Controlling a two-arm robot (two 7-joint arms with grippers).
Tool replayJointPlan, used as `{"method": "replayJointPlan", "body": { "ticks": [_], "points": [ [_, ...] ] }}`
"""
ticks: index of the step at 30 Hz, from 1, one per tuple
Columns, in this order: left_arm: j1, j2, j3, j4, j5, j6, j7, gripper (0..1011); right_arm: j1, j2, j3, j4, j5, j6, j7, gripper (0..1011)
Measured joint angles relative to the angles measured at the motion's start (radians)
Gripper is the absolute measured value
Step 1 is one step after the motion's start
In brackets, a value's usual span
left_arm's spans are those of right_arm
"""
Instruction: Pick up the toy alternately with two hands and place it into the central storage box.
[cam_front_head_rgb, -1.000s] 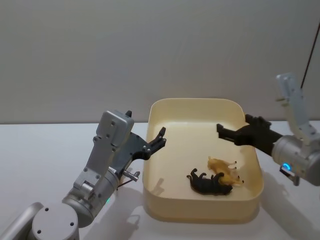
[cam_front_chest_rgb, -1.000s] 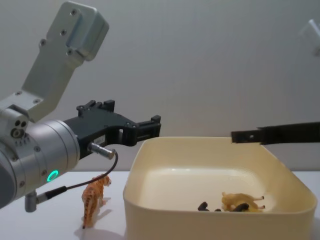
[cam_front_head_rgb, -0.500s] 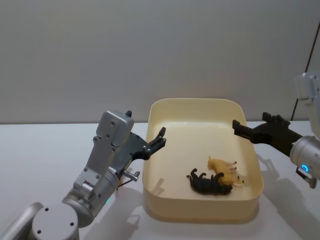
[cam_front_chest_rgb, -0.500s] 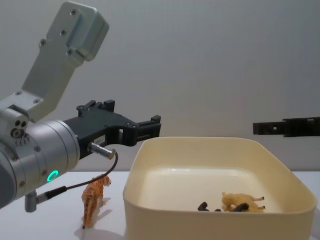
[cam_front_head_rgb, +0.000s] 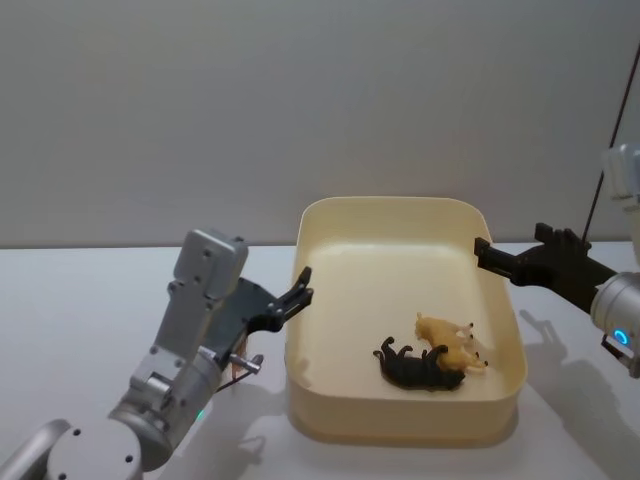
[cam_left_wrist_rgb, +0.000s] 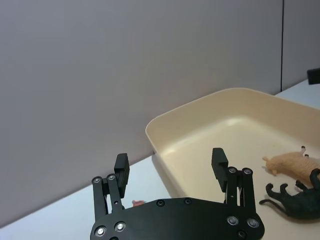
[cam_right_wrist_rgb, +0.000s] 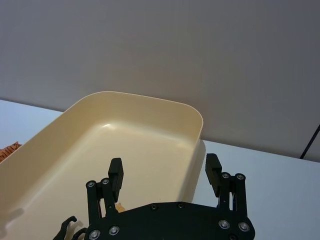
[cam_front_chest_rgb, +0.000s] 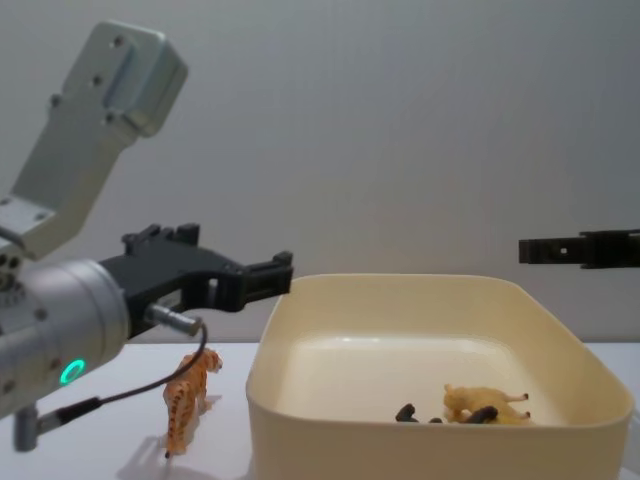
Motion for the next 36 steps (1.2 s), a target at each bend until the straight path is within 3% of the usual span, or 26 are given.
{"method": "replayJointPlan", "body": {
  "ticks": [11,17,25,36],
  "points": [
    [0.055,0.054,-0.035,-0.031,-0.122,0.067,0.043,1001,-0.004,0.003,0.003,-0.006,0.005,0.000,-0.002,1001],
    [0.060,0.067,-0.053,-0.021,-0.162,0.085,0.035,1001,-0.005,0.004,0.004,-0.008,0.007,0.000,-0.003,1001],
    [0.046,0.072,-0.067,0.010,-0.179,0.112,-0.006,1001,-0.006,0.005,0.005,-0.009,0.007,0.000,-0.004,1001],
    [-0.001,0.060,-0.076,0.094,-0.170,0.159,-0.117,1001,-0.007,0.006,0.005,-0.010,0.008,0.000,-0.004,1001]
  ]
}}
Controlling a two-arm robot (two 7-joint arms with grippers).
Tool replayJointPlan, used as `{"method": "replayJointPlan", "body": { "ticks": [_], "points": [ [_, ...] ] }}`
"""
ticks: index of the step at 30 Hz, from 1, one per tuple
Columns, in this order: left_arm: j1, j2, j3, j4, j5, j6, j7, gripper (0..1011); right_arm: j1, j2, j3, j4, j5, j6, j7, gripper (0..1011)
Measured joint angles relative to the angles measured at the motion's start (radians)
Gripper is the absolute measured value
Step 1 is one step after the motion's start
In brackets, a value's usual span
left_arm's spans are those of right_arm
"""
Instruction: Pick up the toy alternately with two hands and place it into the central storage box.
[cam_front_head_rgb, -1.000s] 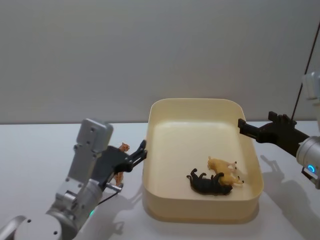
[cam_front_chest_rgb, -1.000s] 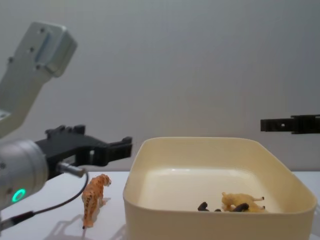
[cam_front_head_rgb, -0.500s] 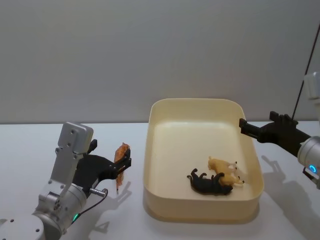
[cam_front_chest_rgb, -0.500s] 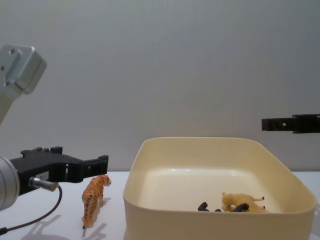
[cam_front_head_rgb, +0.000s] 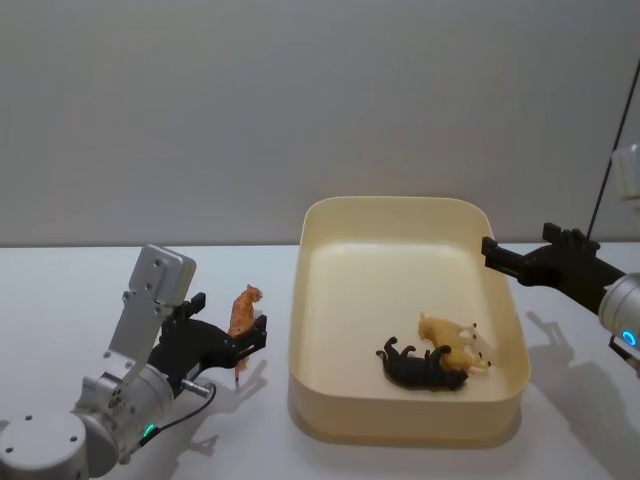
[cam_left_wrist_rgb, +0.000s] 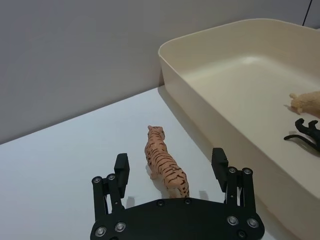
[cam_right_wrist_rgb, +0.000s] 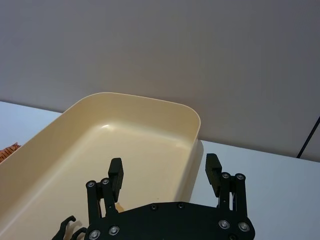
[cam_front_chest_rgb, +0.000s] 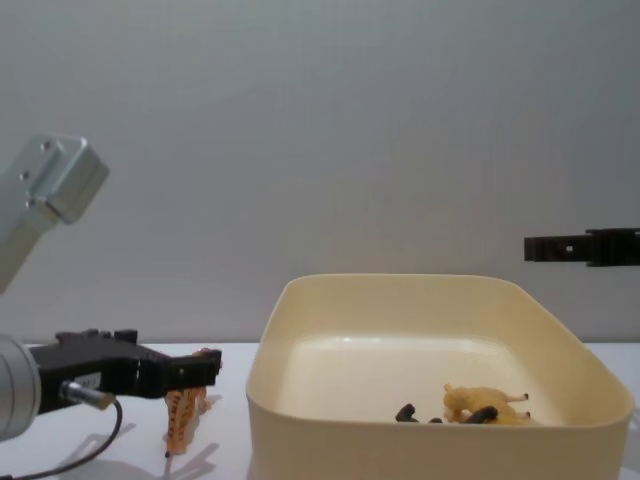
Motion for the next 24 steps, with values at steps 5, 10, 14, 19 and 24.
{"method": "replayJointPlan", "body": {
  "ticks": [5,10,14,19,24],
  "points": [
    [-0.024,-0.012,-0.001,0.042,0.009,0.015,-0.040,1001,0.000,0.000,0.000,0.000,0.000,0.000,0.000,1001],
    [-0.043,-0.023,-0.002,0.077,0.013,0.025,-0.062,1001,0.000,0.000,0.000,0.000,0.000,0.000,0.000,1001],
    [-0.060,-0.033,-0.003,0.107,0.014,0.030,-0.072,1001,0.000,0.000,0.000,0.000,0.000,0.000,0.000,1001],
    [-0.082,-0.048,-0.004,0.150,0.014,0.031,-0.088,1001,0.000,0.000,0.000,0.000,0.000,0.000,0.000,1001],
    [-0.096,-0.058,-0.004,0.178,0.012,0.031,-0.098,952,0.000,0.000,0.000,0.000,0.000,0.000,0.000,1001]
  ]
}}
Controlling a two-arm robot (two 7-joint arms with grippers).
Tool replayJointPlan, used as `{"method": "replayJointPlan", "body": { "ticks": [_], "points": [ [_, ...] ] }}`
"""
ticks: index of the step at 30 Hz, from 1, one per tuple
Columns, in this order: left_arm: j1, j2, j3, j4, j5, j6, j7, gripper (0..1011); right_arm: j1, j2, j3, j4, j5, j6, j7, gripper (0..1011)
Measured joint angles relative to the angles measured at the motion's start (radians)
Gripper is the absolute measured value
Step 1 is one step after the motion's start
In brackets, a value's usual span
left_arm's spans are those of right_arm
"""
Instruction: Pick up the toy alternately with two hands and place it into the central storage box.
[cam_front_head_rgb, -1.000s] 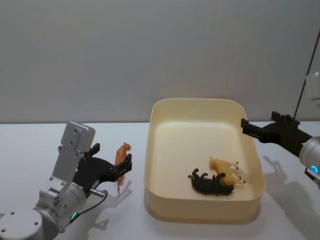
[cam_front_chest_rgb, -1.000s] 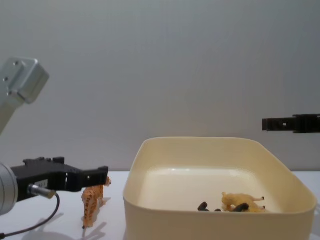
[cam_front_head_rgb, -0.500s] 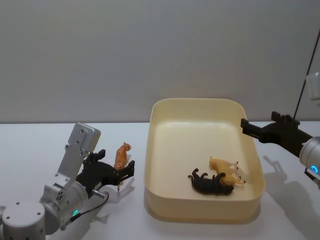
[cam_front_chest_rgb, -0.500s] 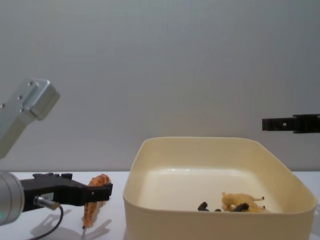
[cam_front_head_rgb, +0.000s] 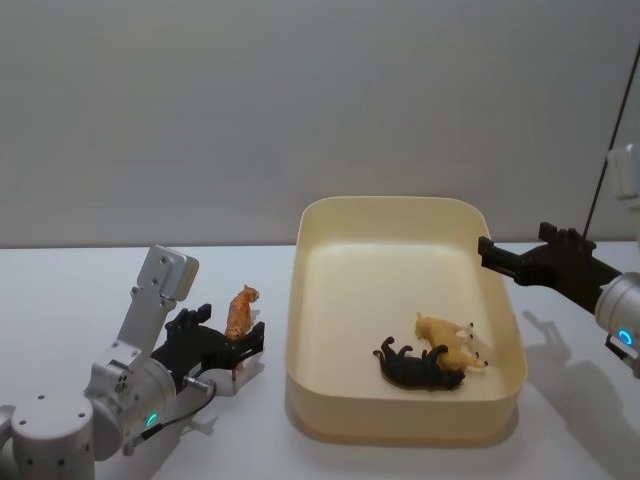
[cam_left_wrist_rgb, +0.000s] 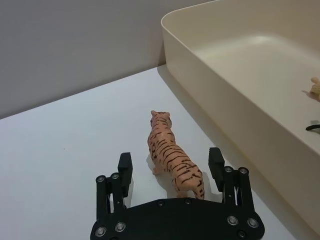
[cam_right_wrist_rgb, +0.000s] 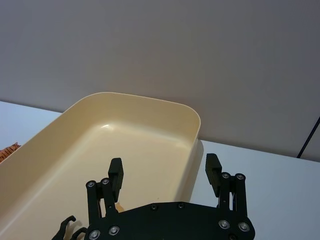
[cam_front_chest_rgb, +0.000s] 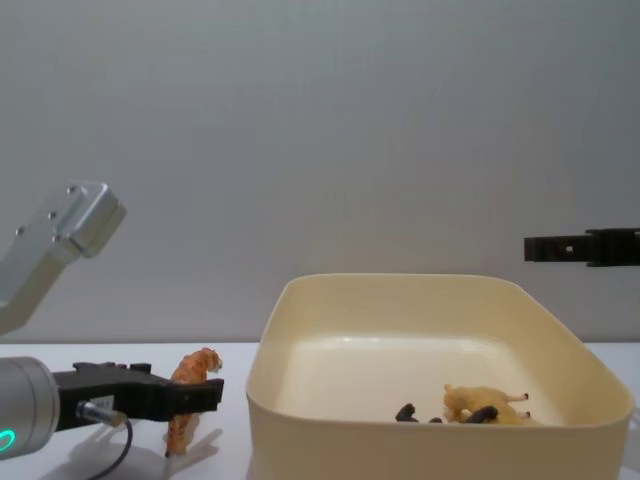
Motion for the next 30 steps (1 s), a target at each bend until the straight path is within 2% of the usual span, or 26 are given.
{"method": "replayJointPlan", "body": {
  "ticks": [3,6,7,12,13,21,23,30],
  "points": [
    [-0.005,-0.003,0.000,0.009,-0.001,0.000,-0.003,897,0.000,0.000,0.000,0.000,0.000,0.000,0.000,1001],
    [-0.010,-0.006,-0.001,0.018,-0.001,0.000,-0.006,781,0.000,0.000,0.000,0.000,0.000,0.000,0.000,1001],
    [-0.012,-0.008,-0.001,0.023,-0.002,0.000,-0.008,781,0.000,0.000,0.000,0.000,0.000,0.000,0.000,1001],
    [-0.017,-0.011,-0.001,0.032,-0.002,0.000,-0.012,598,0.000,0.000,0.000,0.000,0.000,0.000,0.000,1001],
    [-0.017,-0.011,-0.001,0.033,-0.002,0.000,-0.012,598,0.000,0.000,0.000,0.000,0.000,0.000,0.000,1001],
    [-0.021,-0.016,0.001,0.030,0.004,-0.002,-0.022,330,0.000,0.000,0.000,0.000,0.000,0.000,0.000,1001],
    [-0.023,-0.018,0.003,0.026,0.008,-0.002,-0.025,300,0.000,0.000,0.000,0.000,0.000,0.000,0.000,1001],
    [-0.031,-0.030,0.013,-0.003,0.038,0.001,-0.026,300,0.000,0.000,0.000,0.000,0.000,0.000,0.000,1001]
  ]
}}
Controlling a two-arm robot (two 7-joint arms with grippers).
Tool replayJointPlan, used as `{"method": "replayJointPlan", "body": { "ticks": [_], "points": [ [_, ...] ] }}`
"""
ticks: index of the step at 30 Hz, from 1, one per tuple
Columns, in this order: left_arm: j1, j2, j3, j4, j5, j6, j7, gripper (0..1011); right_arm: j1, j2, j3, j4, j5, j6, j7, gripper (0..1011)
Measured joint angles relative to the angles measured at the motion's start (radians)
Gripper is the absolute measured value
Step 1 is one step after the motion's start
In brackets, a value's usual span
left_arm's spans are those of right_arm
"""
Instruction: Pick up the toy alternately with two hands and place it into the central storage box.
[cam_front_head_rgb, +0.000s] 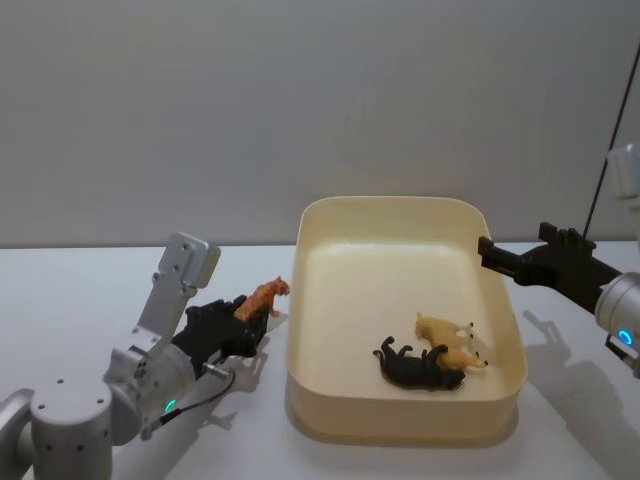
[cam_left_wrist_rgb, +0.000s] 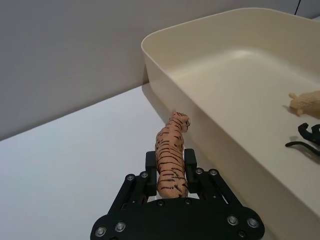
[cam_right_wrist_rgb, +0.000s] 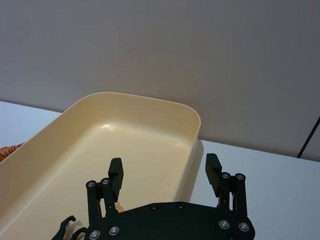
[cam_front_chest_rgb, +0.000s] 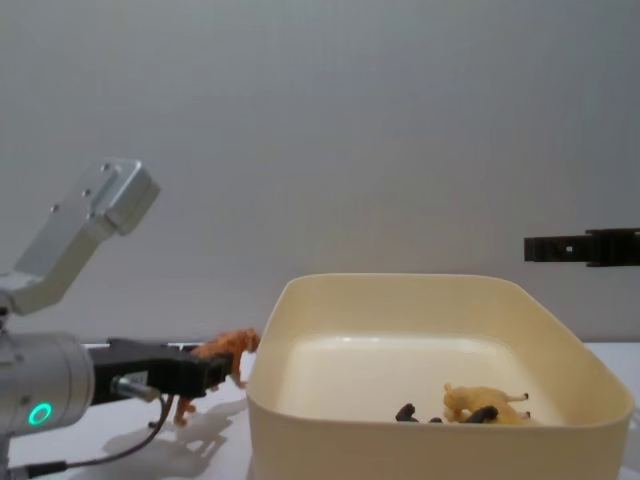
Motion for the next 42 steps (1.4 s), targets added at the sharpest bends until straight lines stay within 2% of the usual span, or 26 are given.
{"method": "replayJointPlan", "body": {
  "ticks": [10,24,35,42],
  "points": [
    [-0.012,-0.010,0.008,-0.060,0.062,0.003,0.024,300,0.000,0.000,0.000,0.000,0.000,0.000,0.000,1001],
    [-0.034,-0.021,0.013,-0.135,0.160,0.047,0.056,300,0.000,0.000,0.000,0.000,0.000,0.000,0.000,1001],
    [-0.072,-0.042,0.021,-0.128,0.200,0.044,-0.022,300,0.000,0.000,0.000,0.000,0.000,0.000,0.000,1001],
    [-0.121,-0.075,0.032,-0.073,0.219,0.012,-0.115,300,0.000,0.000,0.000,0.000,0.000,0.000,0.000,1001]
  ]
}}
